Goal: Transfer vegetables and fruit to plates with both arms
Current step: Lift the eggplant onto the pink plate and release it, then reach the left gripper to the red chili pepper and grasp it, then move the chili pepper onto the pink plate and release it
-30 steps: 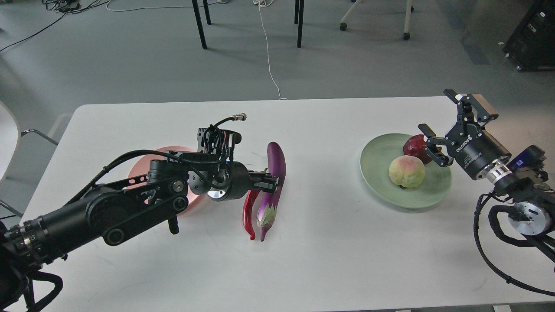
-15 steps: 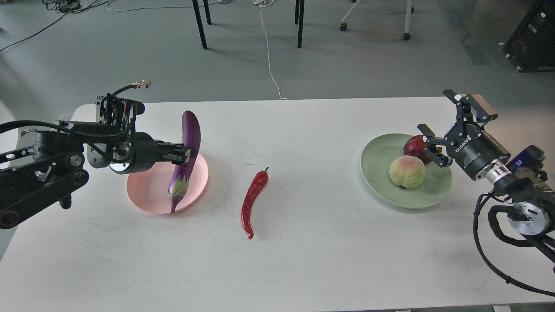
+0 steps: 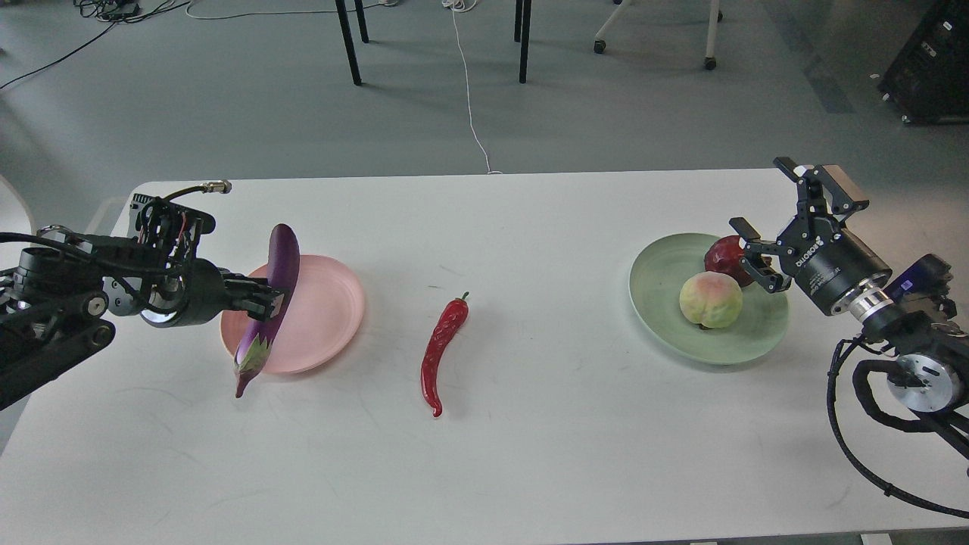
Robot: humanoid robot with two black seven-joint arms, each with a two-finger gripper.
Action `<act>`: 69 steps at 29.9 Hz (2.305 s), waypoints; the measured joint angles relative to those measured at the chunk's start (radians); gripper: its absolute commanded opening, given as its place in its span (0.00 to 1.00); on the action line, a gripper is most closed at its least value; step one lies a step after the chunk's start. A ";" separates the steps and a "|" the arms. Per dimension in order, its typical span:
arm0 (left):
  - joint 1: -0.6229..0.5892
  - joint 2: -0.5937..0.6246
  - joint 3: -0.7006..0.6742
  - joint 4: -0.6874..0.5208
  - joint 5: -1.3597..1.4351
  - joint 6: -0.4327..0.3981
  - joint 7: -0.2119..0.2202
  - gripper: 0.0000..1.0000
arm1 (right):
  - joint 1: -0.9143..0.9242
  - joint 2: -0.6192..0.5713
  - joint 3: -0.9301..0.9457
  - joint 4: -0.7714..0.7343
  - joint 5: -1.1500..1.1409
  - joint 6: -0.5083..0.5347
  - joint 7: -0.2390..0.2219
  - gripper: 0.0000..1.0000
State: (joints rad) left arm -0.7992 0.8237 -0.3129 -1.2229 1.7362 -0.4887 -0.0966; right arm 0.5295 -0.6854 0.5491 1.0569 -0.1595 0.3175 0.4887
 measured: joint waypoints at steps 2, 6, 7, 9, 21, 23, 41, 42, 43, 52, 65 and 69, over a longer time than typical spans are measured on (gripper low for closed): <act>0.000 0.000 0.000 0.002 0.000 0.000 0.000 1.00 | 0.000 0.000 0.000 0.000 0.000 0.000 0.000 0.98; -0.003 -0.003 -0.003 -0.002 -0.004 0.000 -0.001 1.00 | 0.000 0.000 0.000 0.000 0.000 0.000 0.000 0.98; -0.005 -0.003 -0.007 -0.005 -0.006 0.000 -0.001 1.00 | 0.000 0.000 0.000 0.000 0.000 0.000 0.000 0.98; -0.009 -0.004 -0.017 -0.020 -0.009 0.000 -0.002 1.00 | 0.000 0.000 0.000 0.000 0.000 0.000 0.000 0.98; -0.041 -0.155 -0.116 -0.205 -0.061 0.000 0.034 1.00 | -0.001 0.000 0.000 0.000 0.000 0.000 0.000 0.99; -0.034 -0.207 -0.110 -0.208 -0.061 0.000 0.065 1.00 | -0.002 0.000 0.000 0.000 0.000 0.000 0.000 0.99; 0.038 -0.371 0.004 -0.070 -0.039 0.000 0.185 0.96 | -0.022 -0.017 0.003 0.002 0.000 0.000 0.000 0.99; 0.038 -0.377 0.005 -0.064 -0.033 0.000 0.186 0.95 | -0.022 -0.017 0.004 0.002 0.000 0.000 0.000 0.99; 0.038 -0.386 0.005 -0.059 -0.028 0.000 0.186 0.95 | -0.022 -0.017 0.005 0.002 0.000 0.000 0.000 0.99; 0.040 -0.412 0.006 -0.033 -0.022 0.000 0.188 0.51 | -0.025 -0.017 0.014 0.002 0.000 0.000 0.000 0.99; 0.051 -0.411 0.005 -0.033 -0.024 0.000 0.184 0.23 | -0.026 -0.017 0.016 0.001 0.000 0.000 0.000 0.99; 0.050 -0.399 0.002 -0.050 -0.026 0.000 0.184 0.23 | -0.026 -0.017 0.015 0.001 0.000 0.000 0.000 0.99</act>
State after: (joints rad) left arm -0.7488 0.4252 -0.3105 -1.2726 1.7105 -0.4887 0.0874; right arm 0.5031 -0.7027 0.5645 1.0581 -0.1595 0.3176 0.4887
